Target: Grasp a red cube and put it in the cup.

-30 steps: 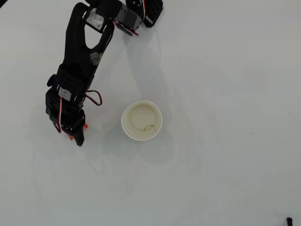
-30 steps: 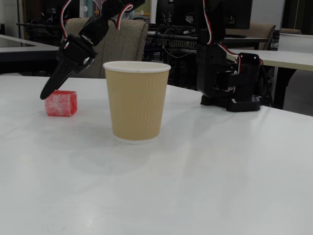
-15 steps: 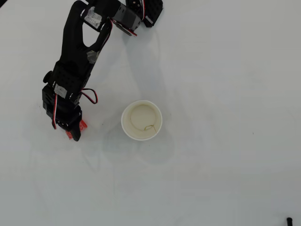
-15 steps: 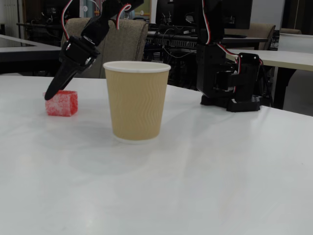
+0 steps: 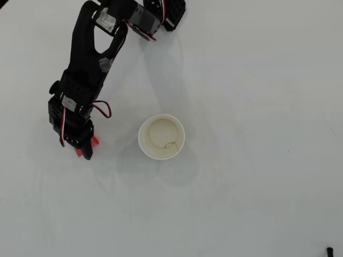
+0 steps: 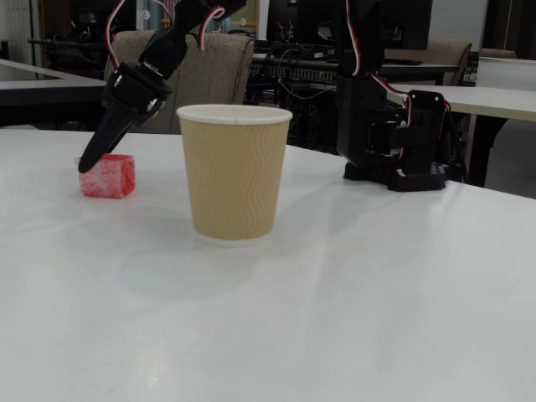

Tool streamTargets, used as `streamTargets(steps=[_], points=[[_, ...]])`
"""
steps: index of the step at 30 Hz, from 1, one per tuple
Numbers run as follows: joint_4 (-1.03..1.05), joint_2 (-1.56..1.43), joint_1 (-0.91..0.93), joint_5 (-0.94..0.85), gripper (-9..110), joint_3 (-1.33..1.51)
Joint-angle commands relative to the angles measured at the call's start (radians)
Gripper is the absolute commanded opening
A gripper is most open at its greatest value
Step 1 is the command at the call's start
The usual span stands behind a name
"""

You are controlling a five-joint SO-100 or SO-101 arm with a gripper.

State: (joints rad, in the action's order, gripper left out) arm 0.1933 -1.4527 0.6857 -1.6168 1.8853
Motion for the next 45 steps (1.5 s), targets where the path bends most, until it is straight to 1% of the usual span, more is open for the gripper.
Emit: streamTargets(steps=[1, 19, 20, 23, 26, 29, 36, 45], points=[[-0.021, -0.017, -0.018, -0.006, 29, -0.063], [-0.054, 0.037, -0.023, -0.015, 29, -0.083], [-0.054, 0.037, -0.021, -0.014, 28, -0.084], [-0.058, 0.037, -0.018, -0.006, 17, -0.087], [-0.064, 0.037, -0.015, -0.006, 10, -0.089], [-0.066, 0.029, -0.014, -0.003, 7, -0.089], [-0.069, -0.021, -0.020, 0.023, 6, -0.089], [-0.061, -0.183, -0.095, 0.115, 6, -0.058]])
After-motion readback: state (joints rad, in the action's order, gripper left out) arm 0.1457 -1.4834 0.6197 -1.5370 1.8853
